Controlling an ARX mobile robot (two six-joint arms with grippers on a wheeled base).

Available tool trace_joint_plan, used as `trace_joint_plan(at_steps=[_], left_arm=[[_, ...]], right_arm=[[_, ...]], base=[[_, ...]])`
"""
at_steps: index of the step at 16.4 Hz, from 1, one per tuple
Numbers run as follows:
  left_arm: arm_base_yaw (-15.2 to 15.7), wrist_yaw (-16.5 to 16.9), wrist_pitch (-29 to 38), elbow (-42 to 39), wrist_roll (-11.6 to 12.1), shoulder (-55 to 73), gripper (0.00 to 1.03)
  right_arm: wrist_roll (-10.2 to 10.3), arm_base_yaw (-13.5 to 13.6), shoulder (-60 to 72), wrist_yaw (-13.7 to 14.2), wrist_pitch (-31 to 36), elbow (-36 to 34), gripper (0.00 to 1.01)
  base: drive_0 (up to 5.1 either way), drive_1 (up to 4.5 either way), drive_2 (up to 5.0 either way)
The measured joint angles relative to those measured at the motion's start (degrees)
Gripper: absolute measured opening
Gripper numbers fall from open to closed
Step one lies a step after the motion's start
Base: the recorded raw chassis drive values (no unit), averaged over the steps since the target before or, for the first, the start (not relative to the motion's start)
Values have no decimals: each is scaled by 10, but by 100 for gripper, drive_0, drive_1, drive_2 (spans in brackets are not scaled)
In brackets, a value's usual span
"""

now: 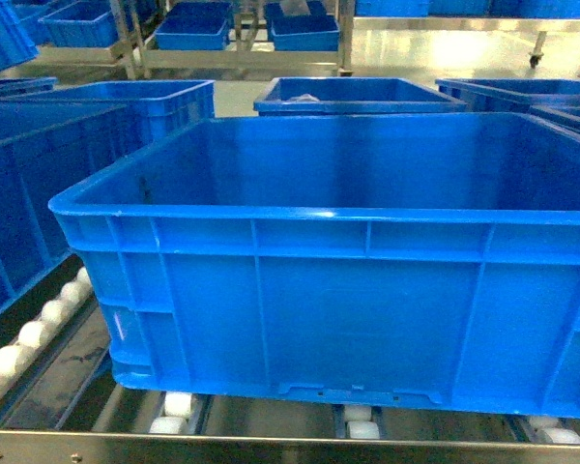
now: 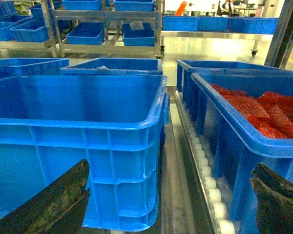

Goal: Place box next to blue box on left shelf

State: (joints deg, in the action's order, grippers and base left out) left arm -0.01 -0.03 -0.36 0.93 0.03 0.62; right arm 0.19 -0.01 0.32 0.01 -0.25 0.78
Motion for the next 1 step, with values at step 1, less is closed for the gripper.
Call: trace_joint_plan(at_steps=[1], left_arm=[[0,0,0,0,0,0,98]], right_arm=[[0,0,0,0,0,0,98]], base=[[0,0,0]])
